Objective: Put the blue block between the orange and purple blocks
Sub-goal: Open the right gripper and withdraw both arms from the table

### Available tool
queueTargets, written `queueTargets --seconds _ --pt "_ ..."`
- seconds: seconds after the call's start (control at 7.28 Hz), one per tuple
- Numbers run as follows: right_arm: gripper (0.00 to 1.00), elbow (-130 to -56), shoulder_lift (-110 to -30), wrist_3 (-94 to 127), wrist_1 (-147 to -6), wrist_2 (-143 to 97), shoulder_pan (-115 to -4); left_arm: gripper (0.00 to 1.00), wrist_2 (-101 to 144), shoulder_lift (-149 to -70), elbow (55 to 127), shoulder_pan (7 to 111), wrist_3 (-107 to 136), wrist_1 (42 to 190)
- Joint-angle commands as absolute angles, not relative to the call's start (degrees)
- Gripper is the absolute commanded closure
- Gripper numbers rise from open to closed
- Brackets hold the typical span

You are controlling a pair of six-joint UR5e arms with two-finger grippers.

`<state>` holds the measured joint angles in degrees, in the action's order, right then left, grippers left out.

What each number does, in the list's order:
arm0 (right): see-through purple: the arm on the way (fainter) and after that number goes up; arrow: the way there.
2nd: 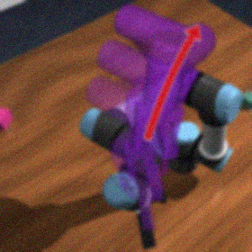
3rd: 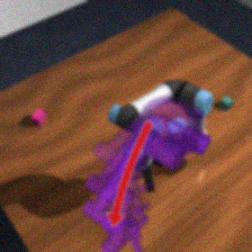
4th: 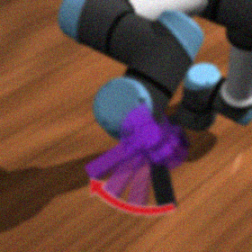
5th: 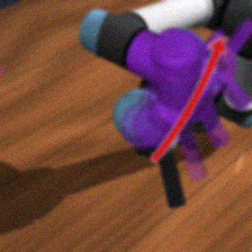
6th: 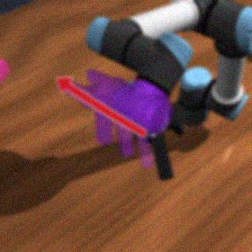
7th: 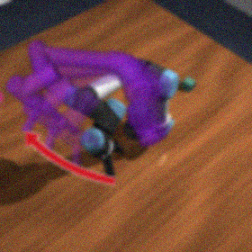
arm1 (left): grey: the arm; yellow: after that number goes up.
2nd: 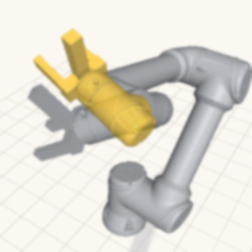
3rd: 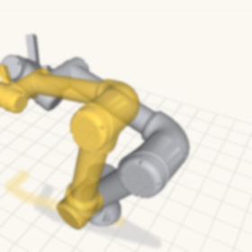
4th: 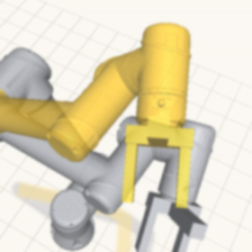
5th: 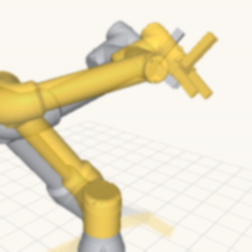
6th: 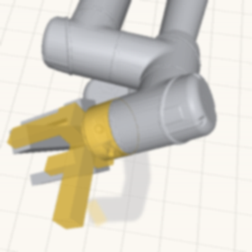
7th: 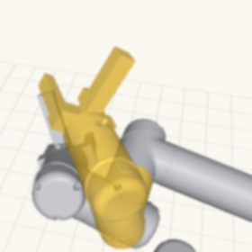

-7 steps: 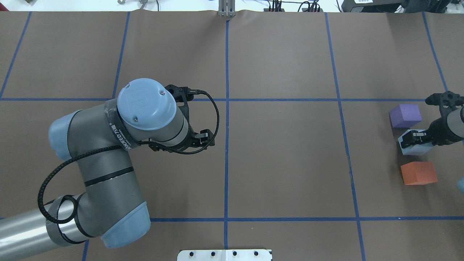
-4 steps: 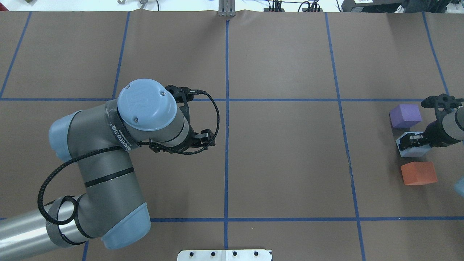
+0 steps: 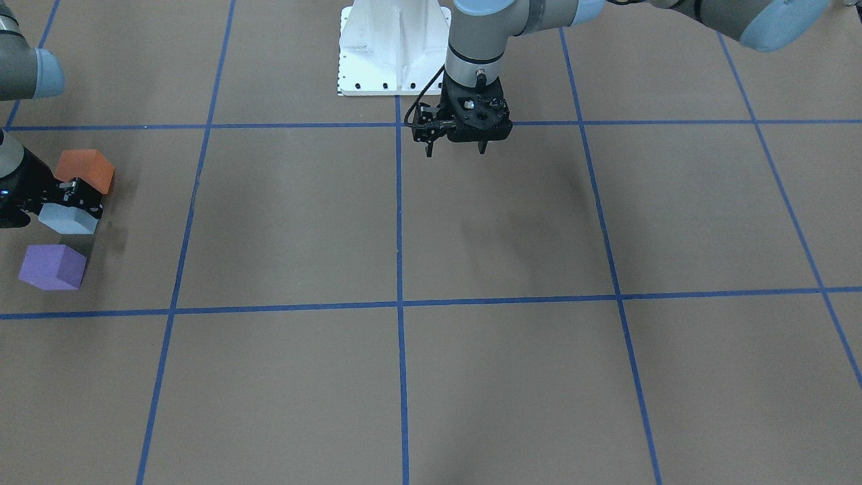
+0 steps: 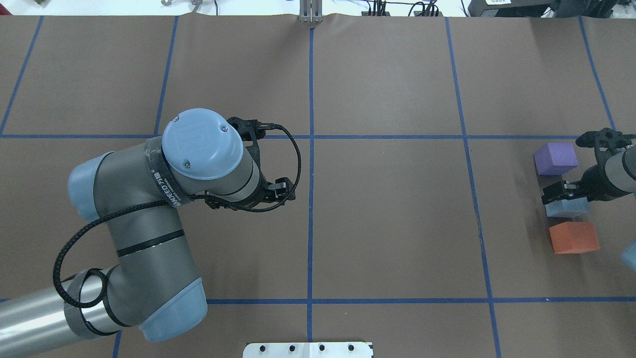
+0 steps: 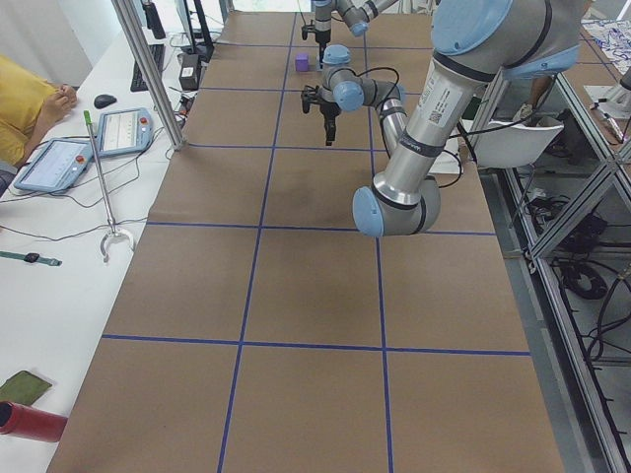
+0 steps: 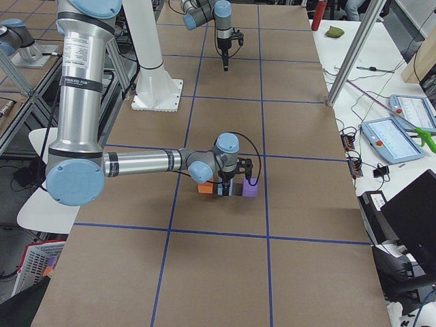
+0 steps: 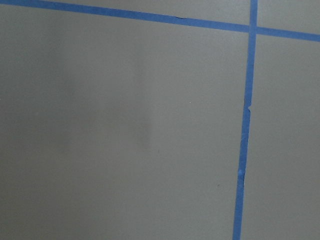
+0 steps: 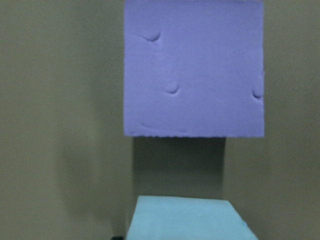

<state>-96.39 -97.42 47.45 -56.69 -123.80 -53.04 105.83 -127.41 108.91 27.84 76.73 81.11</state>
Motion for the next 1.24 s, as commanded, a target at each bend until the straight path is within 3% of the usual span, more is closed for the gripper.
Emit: queueTargets --seconds 0.0,0.27,0.41,0.69,0.96,1.1 --pt "0.00 -101.6 -101.5 47.4 -54.1 -124.5 -55.2 0.00 105.8 -127.4 109.0 27.8 77.2 81.0" --pt "0.00 -110.8 -106.9 47.3 -53.4 -126.5 -63.1 0.00 105.8 -127.5 109.0 27.9 77.4 81.0" --pt "0.00 -110.9 -107.0 46.9 -53.5 -131.9 -69.2 0.00 105.8 -127.5 109.4 28.5 77.3 81.0" --pt "0.00 -109.5 -106.8 39.6 -54.3 -137.1 -77.3 0.00 106.3 -124.4 111.8 31.4 72.3 80.9" --pt "0.00 -102.7 -105.3 30.7 -54.9 -137.0 -80.5 0.00 106.5 -115.3 119.1 35.6 61.7 80.8" --pt "0.00 -101.2 -101.6 24.0 -62.2 -137.1 -83.1 0.00 110.7 -108.8 122.4 40.5 54.3 80.8"
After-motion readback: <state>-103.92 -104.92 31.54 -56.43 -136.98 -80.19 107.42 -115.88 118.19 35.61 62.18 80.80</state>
